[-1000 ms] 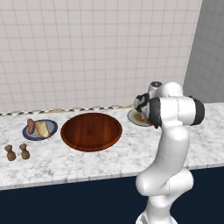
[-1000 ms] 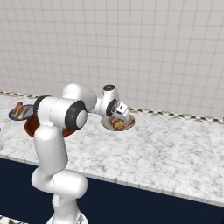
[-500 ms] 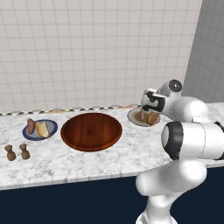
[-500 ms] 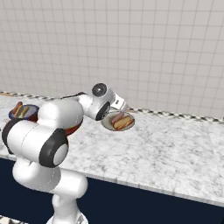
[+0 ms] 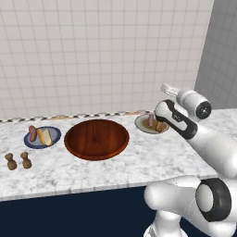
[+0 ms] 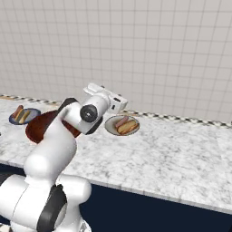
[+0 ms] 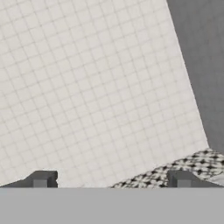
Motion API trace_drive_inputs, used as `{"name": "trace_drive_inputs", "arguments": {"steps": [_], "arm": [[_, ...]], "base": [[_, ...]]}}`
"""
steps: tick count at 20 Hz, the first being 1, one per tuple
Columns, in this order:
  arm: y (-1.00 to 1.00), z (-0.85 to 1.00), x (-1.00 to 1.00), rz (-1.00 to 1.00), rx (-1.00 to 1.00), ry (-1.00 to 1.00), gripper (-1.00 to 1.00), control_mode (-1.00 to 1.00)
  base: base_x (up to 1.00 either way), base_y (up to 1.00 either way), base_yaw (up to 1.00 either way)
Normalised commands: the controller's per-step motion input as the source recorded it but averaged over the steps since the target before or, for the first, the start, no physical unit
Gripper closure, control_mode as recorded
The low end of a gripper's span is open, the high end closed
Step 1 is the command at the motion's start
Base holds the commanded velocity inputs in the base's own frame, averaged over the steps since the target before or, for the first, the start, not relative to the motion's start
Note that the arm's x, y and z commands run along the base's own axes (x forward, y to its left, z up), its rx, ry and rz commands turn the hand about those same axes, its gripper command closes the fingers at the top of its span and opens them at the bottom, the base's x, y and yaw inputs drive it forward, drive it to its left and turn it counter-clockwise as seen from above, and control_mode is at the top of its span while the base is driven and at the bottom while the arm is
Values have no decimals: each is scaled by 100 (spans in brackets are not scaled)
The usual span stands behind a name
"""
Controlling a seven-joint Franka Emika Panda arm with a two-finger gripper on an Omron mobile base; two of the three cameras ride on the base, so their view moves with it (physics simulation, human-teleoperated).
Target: Place one bun and one sausage from the bowl on each plate.
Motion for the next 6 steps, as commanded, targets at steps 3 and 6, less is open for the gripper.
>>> {"name": "trace_drive_inputs", "arguments": {"steps": [3,6], "arm": [[20,100,-79,0,-4,-59,-100,-100],[11,100,-95,2,-2,-69,-100,-100]], "base": [[0,0,0],[0,0,0]]}}
